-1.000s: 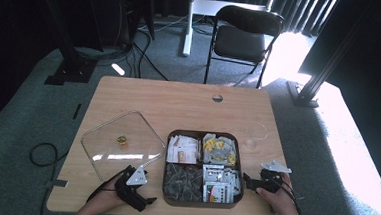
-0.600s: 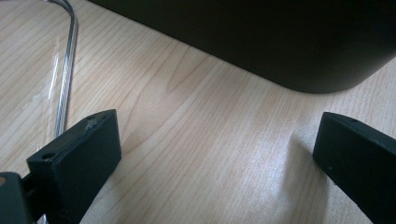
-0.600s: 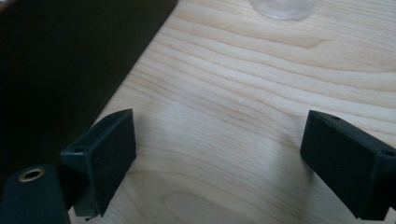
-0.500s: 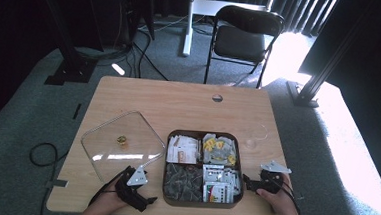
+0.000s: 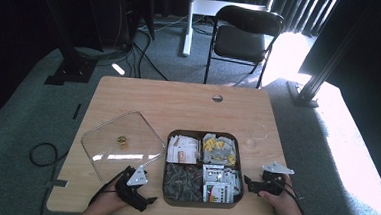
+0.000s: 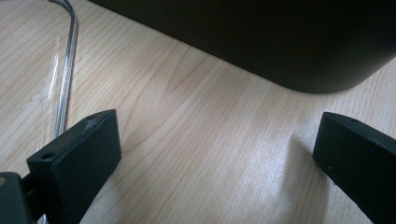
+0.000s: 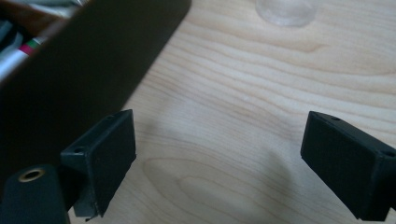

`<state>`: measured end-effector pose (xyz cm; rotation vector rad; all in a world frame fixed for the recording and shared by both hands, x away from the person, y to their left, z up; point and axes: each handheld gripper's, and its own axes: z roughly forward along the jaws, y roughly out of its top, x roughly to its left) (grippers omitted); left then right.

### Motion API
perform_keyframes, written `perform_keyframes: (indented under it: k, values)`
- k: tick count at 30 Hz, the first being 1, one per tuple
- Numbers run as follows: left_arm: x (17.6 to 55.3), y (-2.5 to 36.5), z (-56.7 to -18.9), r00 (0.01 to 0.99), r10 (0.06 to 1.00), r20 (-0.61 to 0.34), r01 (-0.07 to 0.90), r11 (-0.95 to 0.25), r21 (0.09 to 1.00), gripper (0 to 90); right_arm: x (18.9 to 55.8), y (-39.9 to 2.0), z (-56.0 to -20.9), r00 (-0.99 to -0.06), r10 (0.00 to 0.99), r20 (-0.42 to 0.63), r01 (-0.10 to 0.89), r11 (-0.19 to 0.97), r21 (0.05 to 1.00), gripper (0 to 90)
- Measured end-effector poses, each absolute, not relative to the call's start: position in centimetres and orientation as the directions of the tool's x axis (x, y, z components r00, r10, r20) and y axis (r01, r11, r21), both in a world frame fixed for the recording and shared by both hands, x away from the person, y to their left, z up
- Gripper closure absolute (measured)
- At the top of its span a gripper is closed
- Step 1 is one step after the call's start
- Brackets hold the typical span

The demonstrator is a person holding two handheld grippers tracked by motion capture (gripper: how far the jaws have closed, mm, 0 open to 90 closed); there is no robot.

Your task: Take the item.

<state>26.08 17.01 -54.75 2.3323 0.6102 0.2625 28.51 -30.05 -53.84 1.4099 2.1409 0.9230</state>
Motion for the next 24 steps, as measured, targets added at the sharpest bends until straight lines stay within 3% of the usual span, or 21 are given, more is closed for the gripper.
perform_keyframes:
  k: [24]
  values:
    - [26.1,17.0,-54.8,0.869,0.494,0.016,0.353,-0.642,0.681,1.2,29.0,-29.2,-49.3,-0.465,0.885,0.019,0.542,0.268,0.797,10.1]
